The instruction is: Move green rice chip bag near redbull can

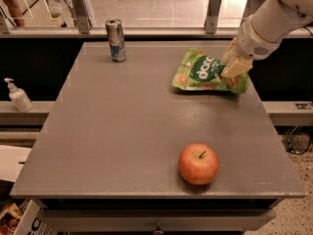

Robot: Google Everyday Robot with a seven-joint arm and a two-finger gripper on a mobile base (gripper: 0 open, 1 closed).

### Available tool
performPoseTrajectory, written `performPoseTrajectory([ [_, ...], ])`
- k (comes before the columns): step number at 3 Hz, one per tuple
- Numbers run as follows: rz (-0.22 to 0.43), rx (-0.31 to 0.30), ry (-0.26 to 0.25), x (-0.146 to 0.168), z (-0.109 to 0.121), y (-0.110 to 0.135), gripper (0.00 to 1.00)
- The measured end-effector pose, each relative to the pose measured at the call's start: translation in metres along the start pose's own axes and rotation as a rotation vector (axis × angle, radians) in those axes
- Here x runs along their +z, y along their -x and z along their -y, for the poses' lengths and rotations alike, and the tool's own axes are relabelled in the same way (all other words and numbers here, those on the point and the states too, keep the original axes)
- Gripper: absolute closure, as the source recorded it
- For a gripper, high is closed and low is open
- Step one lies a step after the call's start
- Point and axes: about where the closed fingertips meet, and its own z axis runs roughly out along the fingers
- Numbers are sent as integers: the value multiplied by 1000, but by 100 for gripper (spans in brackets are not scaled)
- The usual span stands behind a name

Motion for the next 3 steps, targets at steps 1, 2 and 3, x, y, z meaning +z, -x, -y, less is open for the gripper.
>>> performPoseTrajectory([
  [1, 24, -1, 0, -2, 3, 5, 100],
  [2, 64, -39, -18, -10, 15, 32, 100],
  [3, 104, -88, -37, -14, 27, 70, 100],
])
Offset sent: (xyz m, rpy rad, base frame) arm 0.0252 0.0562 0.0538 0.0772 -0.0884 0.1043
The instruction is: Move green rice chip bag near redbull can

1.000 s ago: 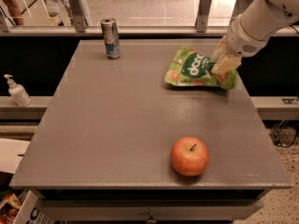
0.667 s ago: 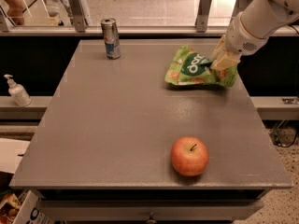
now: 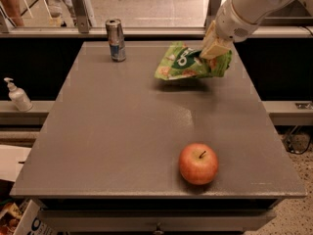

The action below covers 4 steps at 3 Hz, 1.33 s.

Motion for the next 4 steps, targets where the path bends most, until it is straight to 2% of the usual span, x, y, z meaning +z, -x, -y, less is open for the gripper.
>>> performPoseTrajectory([
  [1, 21, -61, -6, 11, 12, 36, 100],
  [4, 35, -179, 10, 55, 36, 103, 100],
])
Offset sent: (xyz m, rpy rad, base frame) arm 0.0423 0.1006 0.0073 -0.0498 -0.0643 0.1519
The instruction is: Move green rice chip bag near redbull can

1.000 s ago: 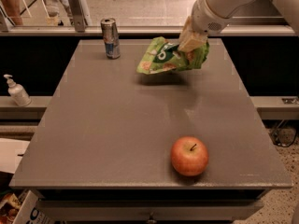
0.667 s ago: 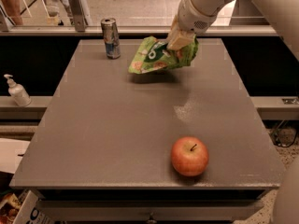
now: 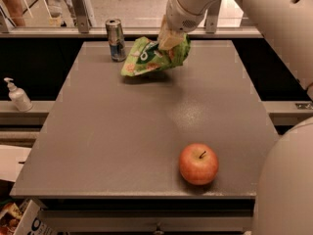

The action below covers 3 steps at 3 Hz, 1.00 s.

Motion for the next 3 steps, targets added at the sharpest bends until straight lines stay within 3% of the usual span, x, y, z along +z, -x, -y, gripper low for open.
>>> performPoseTrajectory([
  [3, 25, -55, 11, 24, 13, 39, 100],
])
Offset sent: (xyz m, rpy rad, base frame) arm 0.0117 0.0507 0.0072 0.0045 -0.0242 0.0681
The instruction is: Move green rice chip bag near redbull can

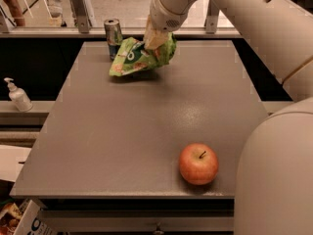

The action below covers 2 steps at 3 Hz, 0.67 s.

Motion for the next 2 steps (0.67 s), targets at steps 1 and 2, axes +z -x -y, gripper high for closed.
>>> performPoseTrajectory([
  [1, 4, -7, 6, 7, 1, 6, 100],
  [2, 8, -13, 13, 12, 0, 11, 100],
])
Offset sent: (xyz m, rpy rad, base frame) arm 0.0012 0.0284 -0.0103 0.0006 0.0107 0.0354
